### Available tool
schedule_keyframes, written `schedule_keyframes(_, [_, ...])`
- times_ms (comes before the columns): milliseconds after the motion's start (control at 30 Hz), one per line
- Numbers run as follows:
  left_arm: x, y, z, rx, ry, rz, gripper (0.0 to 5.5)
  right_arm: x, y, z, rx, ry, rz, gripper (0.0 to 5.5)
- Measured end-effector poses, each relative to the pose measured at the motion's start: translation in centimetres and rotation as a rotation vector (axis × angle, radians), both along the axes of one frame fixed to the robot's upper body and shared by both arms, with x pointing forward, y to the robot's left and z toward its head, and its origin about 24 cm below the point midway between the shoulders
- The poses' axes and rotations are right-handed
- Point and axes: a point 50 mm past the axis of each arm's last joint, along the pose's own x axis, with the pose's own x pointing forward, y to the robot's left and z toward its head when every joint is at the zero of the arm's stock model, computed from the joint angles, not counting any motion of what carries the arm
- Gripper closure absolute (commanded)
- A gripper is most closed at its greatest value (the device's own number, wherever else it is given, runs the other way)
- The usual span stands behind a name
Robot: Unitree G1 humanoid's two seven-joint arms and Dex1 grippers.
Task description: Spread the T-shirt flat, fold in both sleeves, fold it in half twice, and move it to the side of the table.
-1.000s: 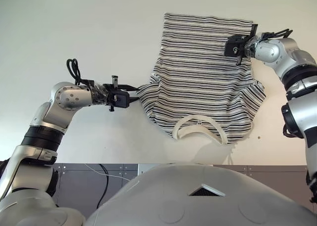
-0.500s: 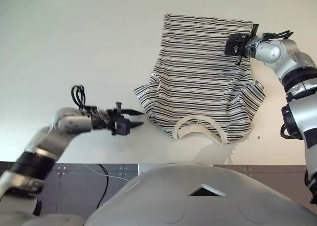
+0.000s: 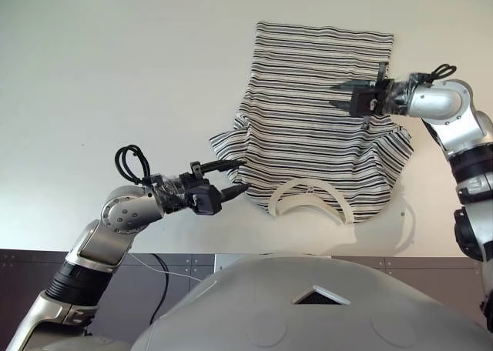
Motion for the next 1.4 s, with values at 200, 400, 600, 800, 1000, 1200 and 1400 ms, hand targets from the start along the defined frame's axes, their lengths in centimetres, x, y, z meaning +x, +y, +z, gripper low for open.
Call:
schedule_keyframes(200, [1.4, 1.2, -1.3, 0.121, 0.001, 0.067, 3.21, 0.0, -3.5, -1.9, -0.136, -0.053, -0.135, 4.17])
schedule_keyframes(400, [2.2, 1.4, -1.7, 0.181, -0.018, 0.084, 3.21, 1.3, -7.4, -1.2, -0.364, -0.204, -0.191, 4.17])
schedule_keyframes(600, [3.9, -1.6, -0.7, 0.053, -0.038, 0.107, 3.21, 2.0, -6.4, -0.3, -0.369, -0.282, -0.099, 4.17])
schedule_keyframes(800, [6.1, -5.6, -1.0, 0.047, -0.085, 0.065, 3.21, 3.2, -3.5, 3.0, -0.218, -0.374, -0.035, 4.17])
schedule_keyframes(1000, [5.9, -5.8, -4.0, 0.242, -0.091, -0.002, 3.21, 3.6, -2.5, 6.0, -0.138, -0.440, -0.022, 4.17])
schedule_keyframes(1200, [4.1, -2.8, -3.4, 0.304, 0.035, 0.005, 3.21, 3.4, -2.8, 6.9, -0.132, -0.447, -0.046, 4.17])
schedule_keyframes(1400, [0.5, 1.3, -2.3, 0.370, 0.177, 0.102, 3.21, 1.5, -2.5, 4.2, -0.120, -0.372, -0.052, 4.17])
